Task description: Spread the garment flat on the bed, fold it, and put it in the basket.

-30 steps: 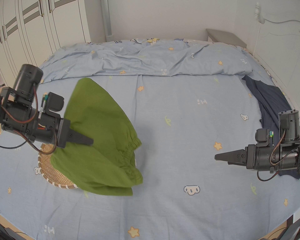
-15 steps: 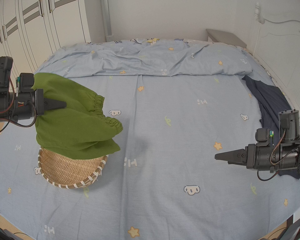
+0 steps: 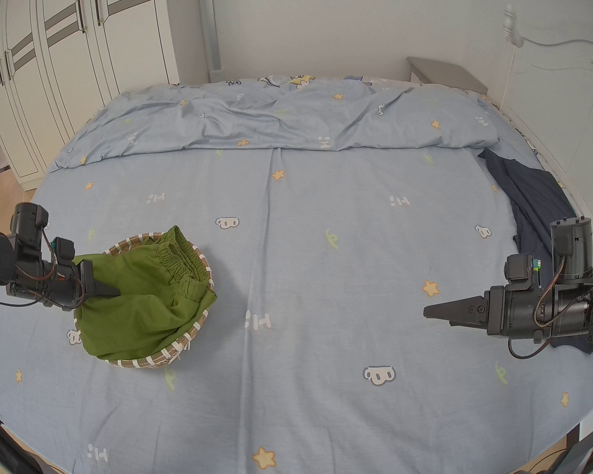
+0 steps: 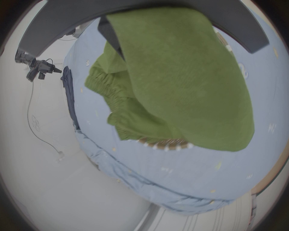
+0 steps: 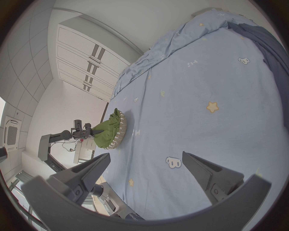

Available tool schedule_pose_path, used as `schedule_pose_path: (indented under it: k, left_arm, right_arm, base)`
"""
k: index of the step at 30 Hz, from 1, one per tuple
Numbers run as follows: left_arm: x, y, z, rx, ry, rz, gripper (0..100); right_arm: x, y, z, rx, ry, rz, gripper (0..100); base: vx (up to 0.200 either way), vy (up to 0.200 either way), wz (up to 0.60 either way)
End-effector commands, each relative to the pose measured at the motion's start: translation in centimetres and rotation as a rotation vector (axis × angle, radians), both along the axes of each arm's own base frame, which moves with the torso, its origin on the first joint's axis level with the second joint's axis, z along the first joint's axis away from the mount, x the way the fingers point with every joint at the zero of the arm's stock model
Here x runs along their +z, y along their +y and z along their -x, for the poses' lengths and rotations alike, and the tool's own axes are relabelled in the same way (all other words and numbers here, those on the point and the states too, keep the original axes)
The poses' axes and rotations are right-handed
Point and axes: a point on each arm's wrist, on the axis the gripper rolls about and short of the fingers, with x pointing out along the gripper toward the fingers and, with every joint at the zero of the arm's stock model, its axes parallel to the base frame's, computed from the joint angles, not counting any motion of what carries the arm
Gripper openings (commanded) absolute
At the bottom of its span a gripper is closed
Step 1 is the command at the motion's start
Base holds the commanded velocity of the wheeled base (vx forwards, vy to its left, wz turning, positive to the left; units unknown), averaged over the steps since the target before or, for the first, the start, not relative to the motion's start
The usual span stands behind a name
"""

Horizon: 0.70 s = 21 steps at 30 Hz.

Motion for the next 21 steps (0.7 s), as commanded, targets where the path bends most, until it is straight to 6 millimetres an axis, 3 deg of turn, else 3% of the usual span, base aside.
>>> schedule_pose_path:
  k: [1, 6, 16, 17, 21]
  left_arm:
    - [-3.9, 1.2, -0.9, 0.040, 0.144, 0.033, 0]
    - [-5.6, 1.1, -1.9, 0.049, 0.213, 0.058, 0]
    - [-6.1, 0.7, -3.8, 0.057, 0.237, 0.082, 0]
    - [-5.9, 0.6, -3.8, 0.059, 0.234, 0.085, 100]
    - [-5.3, 0.5, -3.8, 0.069, 0.226, 0.093, 100]
  right_arm:
    - [0.0, 0.1, 0.1, 0.007, 0.002, 0.001, 100]
    - [0.1, 0.2, 0.3, 0.011, -0.002, -0.001, 100]
    - [-0.1, 0.2, 0.2, 0.011, 0.004, 0.001, 100]
    - [-0.1, 0.2, 0.2, 0.011, 0.004, 0.001, 100]
    - [-0.1, 0.2, 0.1, 0.011, 0.002, 0.001, 100]
  base:
    - [0.000, 0.000, 0.00]
    - [0.000, 0.000, 0.00]
    - [0.000, 0.000, 0.00]
    - [0.000, 0.000, 0.00]
    - [0.000, 0.000, 0.00]
